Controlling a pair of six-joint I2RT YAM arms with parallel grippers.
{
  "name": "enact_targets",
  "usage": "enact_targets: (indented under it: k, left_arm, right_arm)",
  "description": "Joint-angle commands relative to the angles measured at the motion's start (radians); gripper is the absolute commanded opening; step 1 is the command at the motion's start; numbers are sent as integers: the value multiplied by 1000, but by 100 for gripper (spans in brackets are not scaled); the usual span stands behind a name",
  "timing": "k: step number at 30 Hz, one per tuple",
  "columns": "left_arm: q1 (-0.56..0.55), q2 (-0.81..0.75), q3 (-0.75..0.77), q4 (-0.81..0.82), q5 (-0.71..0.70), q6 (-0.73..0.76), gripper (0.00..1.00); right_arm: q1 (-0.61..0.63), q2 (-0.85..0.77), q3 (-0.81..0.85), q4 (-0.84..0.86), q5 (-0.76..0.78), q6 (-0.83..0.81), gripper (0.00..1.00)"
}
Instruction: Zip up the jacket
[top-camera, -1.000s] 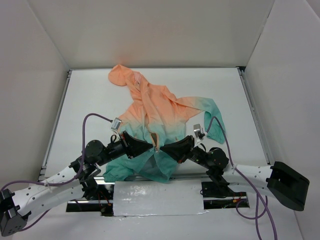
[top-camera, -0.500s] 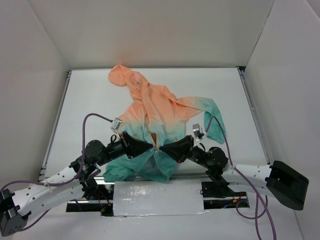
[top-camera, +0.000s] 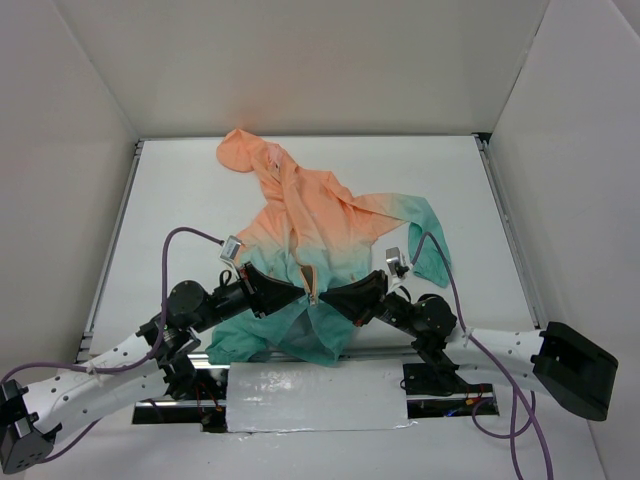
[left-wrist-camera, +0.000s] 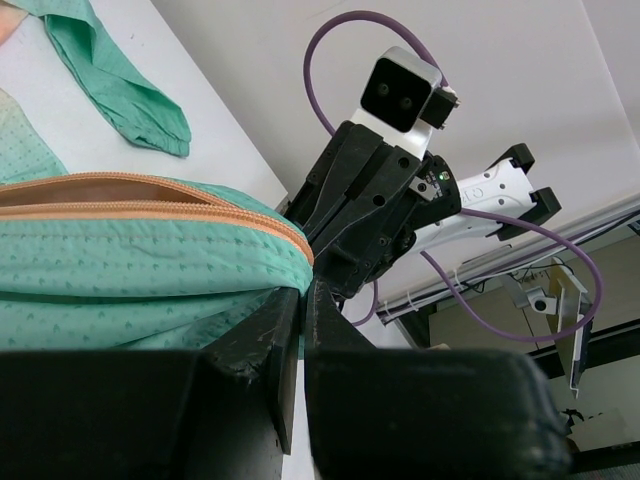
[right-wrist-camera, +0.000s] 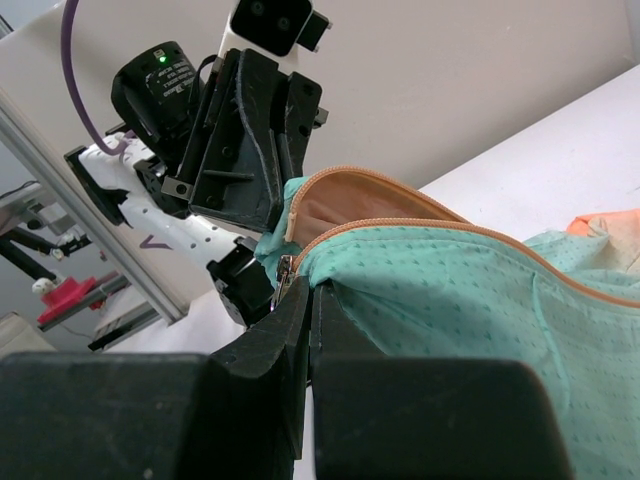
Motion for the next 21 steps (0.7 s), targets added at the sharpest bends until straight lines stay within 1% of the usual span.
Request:
enact_targets:
  k: [1,21]
  left_arm:
    - [2,-3,0,65,15,-5,0]
    - [2,2,-3,66,16,-7,0]
  right_arm:
    - [-6,-15,36,117,6,-17,0]
    - [-23,-10,54,131,-6,-11,0]
